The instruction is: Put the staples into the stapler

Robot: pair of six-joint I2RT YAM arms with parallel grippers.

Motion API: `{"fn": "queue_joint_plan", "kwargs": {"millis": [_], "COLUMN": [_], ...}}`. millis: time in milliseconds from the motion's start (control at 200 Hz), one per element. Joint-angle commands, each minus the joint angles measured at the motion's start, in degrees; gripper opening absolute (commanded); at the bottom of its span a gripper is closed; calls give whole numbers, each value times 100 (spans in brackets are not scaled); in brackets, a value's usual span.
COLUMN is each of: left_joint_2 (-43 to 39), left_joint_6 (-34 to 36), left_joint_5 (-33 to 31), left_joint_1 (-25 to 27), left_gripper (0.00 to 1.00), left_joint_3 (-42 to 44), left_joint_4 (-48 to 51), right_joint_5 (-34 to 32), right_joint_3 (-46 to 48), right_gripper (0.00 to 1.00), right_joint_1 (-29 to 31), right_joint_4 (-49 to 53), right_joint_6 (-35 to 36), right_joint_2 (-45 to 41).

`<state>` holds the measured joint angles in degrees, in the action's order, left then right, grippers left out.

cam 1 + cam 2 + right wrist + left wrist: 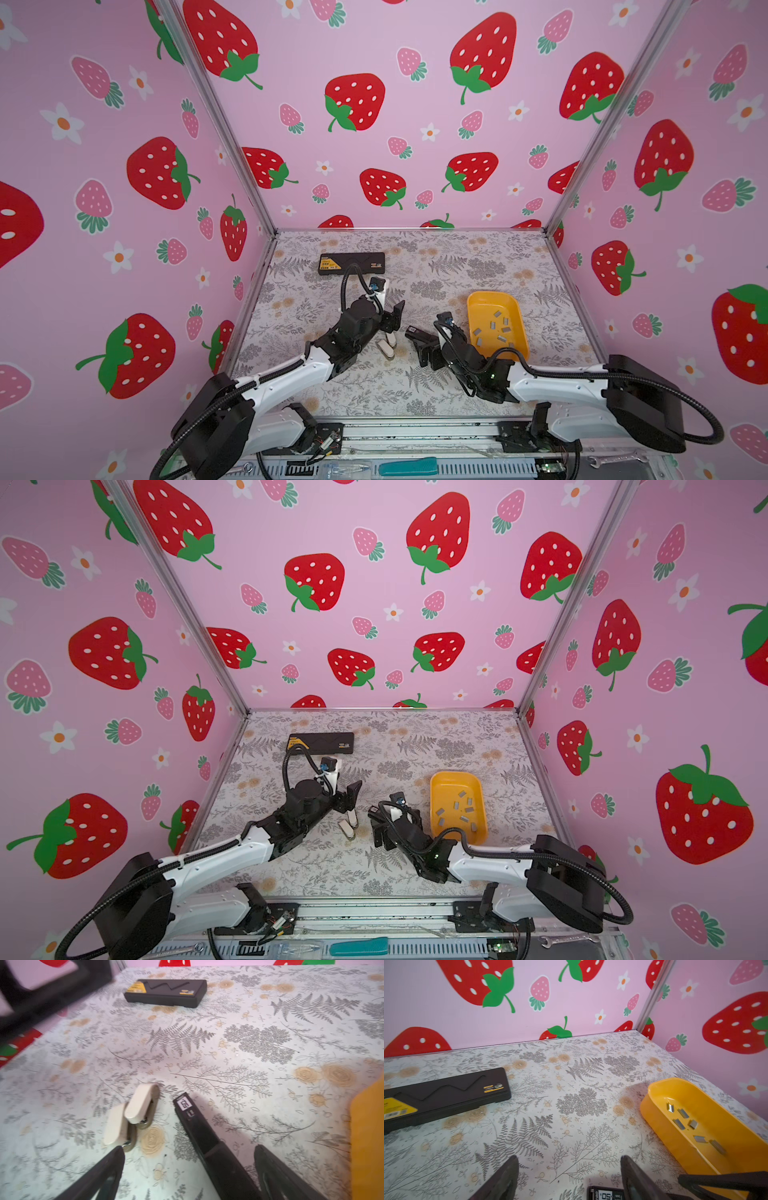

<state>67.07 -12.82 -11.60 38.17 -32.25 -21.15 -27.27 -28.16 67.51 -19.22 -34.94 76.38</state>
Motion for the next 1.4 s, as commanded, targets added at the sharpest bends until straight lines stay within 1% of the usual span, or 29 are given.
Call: {"fn": "queue_joint_plan", "kwargs": {"millis": [0,70,170,230,355,405,535,570,580,615,670,790,845,870,895,975,1085,1151,1216,1301,1396], "left_joint_2": [-335,-555,-814,-941,-1170,-1256,-1430,-1474,-1487,-1545,-1647,-1936,-2090,-2153,-2219,-2402,-2609,-2683,-2751,-2868,-2966], "left_joint_6": [-438,-529,-602,-616,-650,-647,-667,-687,-693,-719,-746,-820,-867,-913,-967,-1175,-1334,-1350,-1341,-1405,-1395], "left_joint_5": [-155,-33,44,129,217,229,237,237,237,222,160,-198,-461,-584,-709,-969,-1178,-1124,-977,-915,-1008], "left_joint_1": [-346,-593,-870,-1004,-1167,-1196,-1276,-1302,-1310,-1342,-1371,-1442,-1465,-1478,-1490,-1537,-1558,-1576,-1568,-1572,-1578], "left_gripper": [80,80,82,82,83,83,84,84,84,84,84,85,88,90,91,95,98,100,99,99,99], "left_joint_3": [150,255,357,398,439,439,439,422,408,387,385,427,492,526,564,631,666,650,641,595,623], "left_joint_4": [736,864,1042,1128,1261,1314,1416,1469,1483,1567,1641,1909,2000,2017,2046,2168,2236,2265,2275,2305,2183], "right_joint_5": [209,398,455,478,494,434,141,62,48,14,-49,-99,-80,-69,-48,17,1,-161,-298,-317,-713], "right_joint_3": [-153,-234,-359,-439,-560,-624,-840,-881,-896,-926,-1002,-1178,-1261,-1303,-1341,-1425,-1613,-1715,-1719,-1759,-1843], "right_gripper": [100,98,92,86,70,65,54,52,50,46,44,45,50,51,57,66,74,78,79,79,79], "right_joint_1": [-206,-260,-273,-273,-273,-279,-320,-346,-355,-386,-419,-431,-431,-429,-422,-380,-343,-342,-389,-638,-1053], "right_joint_4": [686,666,622,583,482,496,653,690,691,700,721,731,721,703,691,648,928,1256,1488,1854,2296], "right_joint_6": [-152,-128,-125,-129,-185,-251,-528,-653,-685,-796,-944,-1207,-1266,-1258,-1231,-1116,-963,-930,-877,-821,-687], "right_joint_2": [421,700,1028,1173,1376,1454,1665,1723,1745,1802,1904,2120,2161,2157,2126,1918,1443,1068,619,-42,-780]}}
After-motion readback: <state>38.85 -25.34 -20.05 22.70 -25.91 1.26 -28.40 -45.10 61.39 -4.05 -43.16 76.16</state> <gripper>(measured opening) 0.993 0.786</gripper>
